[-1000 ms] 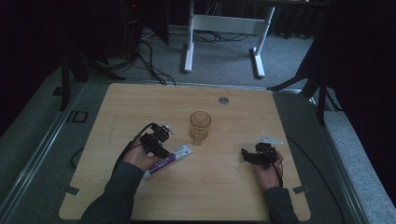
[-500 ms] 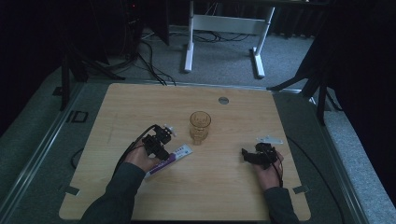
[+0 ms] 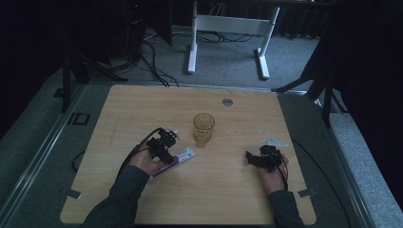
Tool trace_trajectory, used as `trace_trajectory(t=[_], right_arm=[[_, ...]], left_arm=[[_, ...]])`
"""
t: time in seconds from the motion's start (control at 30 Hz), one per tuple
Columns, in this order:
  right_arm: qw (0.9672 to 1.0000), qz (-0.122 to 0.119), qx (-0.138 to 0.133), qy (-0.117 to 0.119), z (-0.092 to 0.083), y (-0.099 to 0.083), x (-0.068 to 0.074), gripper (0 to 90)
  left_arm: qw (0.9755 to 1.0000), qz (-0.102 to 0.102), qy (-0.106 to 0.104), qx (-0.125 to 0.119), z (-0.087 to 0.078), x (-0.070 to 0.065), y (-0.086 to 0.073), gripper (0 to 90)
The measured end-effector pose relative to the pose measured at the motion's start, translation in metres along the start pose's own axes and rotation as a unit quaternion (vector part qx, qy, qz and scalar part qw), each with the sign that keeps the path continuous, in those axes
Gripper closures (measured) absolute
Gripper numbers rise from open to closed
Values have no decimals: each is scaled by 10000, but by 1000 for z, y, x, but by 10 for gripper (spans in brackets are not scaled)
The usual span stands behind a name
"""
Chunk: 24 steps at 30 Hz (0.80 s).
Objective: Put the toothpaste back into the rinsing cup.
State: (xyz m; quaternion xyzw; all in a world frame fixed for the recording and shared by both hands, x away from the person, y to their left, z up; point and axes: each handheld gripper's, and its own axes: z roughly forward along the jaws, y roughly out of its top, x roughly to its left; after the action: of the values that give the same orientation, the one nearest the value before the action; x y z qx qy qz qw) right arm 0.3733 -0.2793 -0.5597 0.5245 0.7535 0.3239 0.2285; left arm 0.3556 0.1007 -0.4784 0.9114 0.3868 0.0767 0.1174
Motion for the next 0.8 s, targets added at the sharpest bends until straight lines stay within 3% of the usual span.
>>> trace_trajectory(t=[0.8], right_arm=[[10000,-10,2,1,0,0,0,189]], left_arm=[[9996,166,-72,218,13,-7,7,562]])
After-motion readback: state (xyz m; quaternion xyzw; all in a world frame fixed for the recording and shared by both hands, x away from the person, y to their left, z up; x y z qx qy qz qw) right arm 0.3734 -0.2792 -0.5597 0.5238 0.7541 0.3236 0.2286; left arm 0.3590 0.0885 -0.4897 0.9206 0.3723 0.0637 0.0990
